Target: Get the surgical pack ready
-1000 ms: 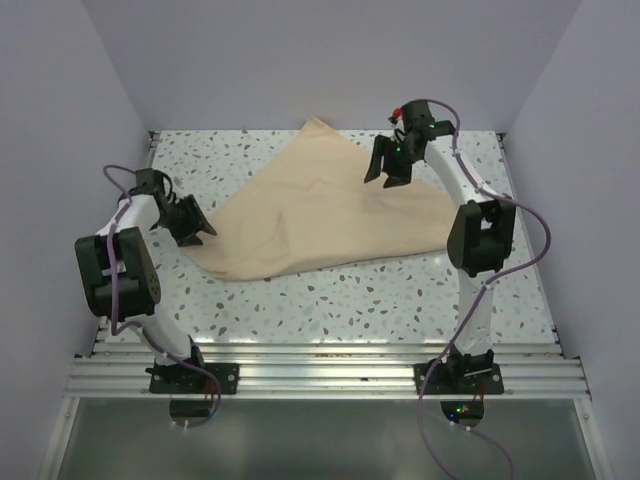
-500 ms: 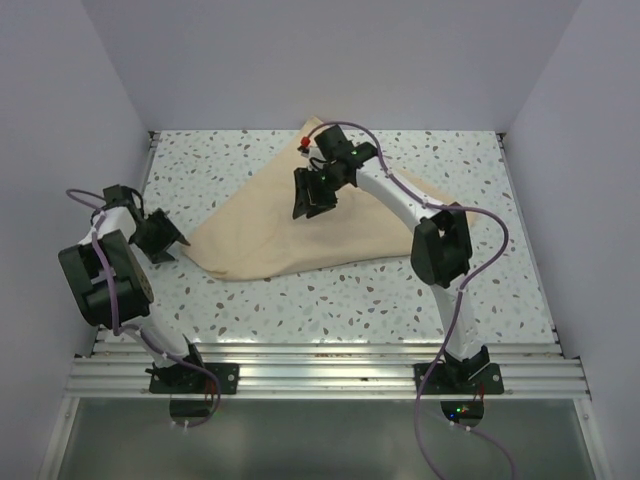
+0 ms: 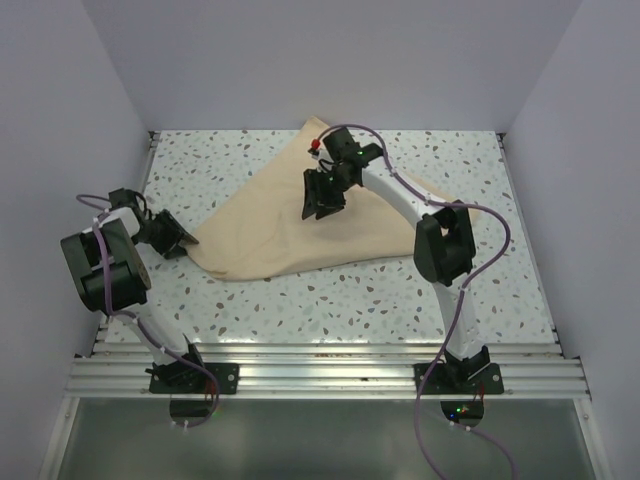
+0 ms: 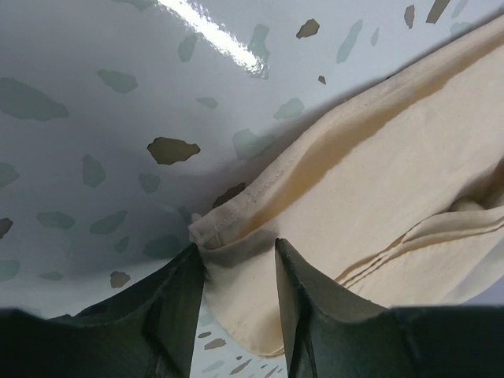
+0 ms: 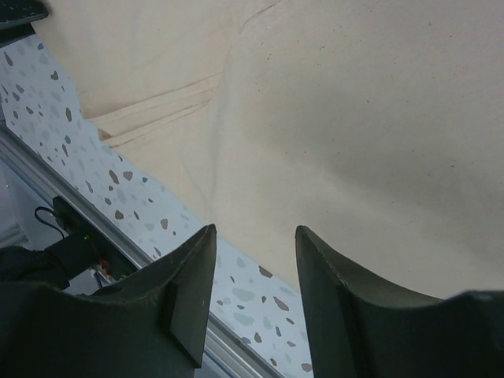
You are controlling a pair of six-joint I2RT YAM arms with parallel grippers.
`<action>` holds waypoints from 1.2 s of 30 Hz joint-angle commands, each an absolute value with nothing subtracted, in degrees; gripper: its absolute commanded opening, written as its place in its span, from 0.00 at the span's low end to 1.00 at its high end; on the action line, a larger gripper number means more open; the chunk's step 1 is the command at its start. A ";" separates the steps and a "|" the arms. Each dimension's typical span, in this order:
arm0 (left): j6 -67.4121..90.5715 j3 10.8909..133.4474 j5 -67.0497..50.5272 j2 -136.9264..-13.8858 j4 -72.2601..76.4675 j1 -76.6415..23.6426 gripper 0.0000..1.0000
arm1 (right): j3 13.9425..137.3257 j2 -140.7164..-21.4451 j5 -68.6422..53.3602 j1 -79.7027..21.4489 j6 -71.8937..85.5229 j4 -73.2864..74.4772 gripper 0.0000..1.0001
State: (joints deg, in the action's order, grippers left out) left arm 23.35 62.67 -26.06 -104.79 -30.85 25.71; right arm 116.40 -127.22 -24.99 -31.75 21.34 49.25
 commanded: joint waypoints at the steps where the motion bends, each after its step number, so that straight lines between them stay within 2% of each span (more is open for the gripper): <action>1: 21.89 60.64 -25.84 -108.54 -28.92 25.49 0.45 | 117.77 -125.68 -24.43 -32.08 21.71 48.78 0.48; 2: 21.62 60.73 -25.93 -108.89 -29.09 25.40 0.42 | 117.95 -125.86 -24.43 -32.34 22.06 48.61 0.48; 6: 19.78 61.70 -25.84 -108.73 -30.14 25.49 0.12 | 119.18 -126.47 -24.08 -34.01 22.94 48.25 0.45; 8: 19.16 61.70 -25.66 -106.98 -30.32 25.49 0.00 | 119.71 -126.91 -24.17 -35.50 23.03 48.16 0.44; 15: 20.04 61.61 -30.93 -102.57 -30.15 25.23 0.00 | 120.76 -129.81 -21.89 -43.06 23.29 48.78 0.35; 19: 22.40 61.61 -34.71 -99.76 -29.18 24.44 0.00 | 119.80 -130.87 -12.52 -47.02 23.82 49.92 0.18; 25: 25.22 63.01 -37.96 -96.42 -28.57 22.42 0.00 | 115.67 -131.04 -3.78 -48.96 25.13 48.35 0.13; 36: 32.60 63.11 -41.13 -90.62 -21.98 16.97 0.00 | 110.39 -136.66 -5.89 -50.19 27.86 43.51 0.08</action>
State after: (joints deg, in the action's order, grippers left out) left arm 28.73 61.60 -38.35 -93.14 -27.49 18.83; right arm 111.87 -134.04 -7.18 -49.52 26.92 45.23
